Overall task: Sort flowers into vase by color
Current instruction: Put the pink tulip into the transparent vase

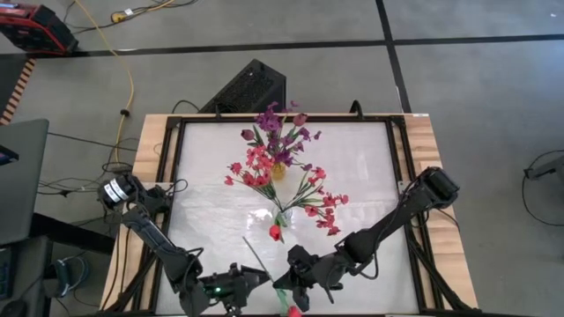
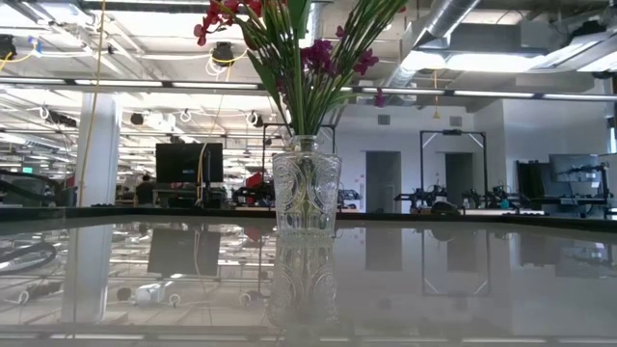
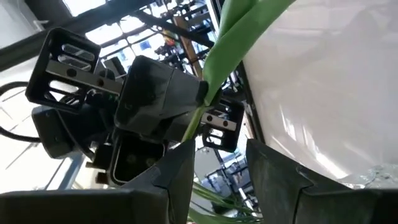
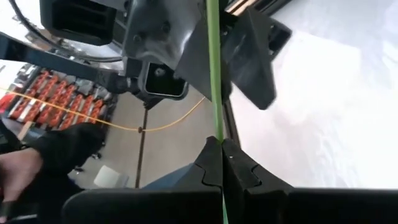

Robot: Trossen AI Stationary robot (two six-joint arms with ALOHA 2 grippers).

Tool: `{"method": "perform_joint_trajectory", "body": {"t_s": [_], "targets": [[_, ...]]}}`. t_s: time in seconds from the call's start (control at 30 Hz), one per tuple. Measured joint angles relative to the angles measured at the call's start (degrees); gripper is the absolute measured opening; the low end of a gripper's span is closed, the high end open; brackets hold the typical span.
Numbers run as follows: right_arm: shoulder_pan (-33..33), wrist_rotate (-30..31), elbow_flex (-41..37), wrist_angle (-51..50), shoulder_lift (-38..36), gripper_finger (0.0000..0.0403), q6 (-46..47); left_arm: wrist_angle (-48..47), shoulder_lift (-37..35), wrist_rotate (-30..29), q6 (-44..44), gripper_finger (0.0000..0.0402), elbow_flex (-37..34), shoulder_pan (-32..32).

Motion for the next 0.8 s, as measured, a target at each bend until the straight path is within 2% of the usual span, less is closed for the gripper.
{"method": "perform_joint_trajectory", "body": {"t_s": [0.23,0.37,0.8], "targets": [[0.4,1.9,0.0,-4.2,0.0,0.0018,3.3,-2.9,0.0,4.1,-3.0,0.0139,-0.1,-1.6],[0.4,0.9,-0.1,-4.0,0.1,0.0018,3.5,-2.7,0.0,2.5,-0.4,0.0139,-0.1,-1.3],[0.4,-0.1,-0.1,-4.4,0.1,0.0018,4.8,-2.7,-0.1,1.6,-0.1,0.0139,-0.1,2.9]]}}
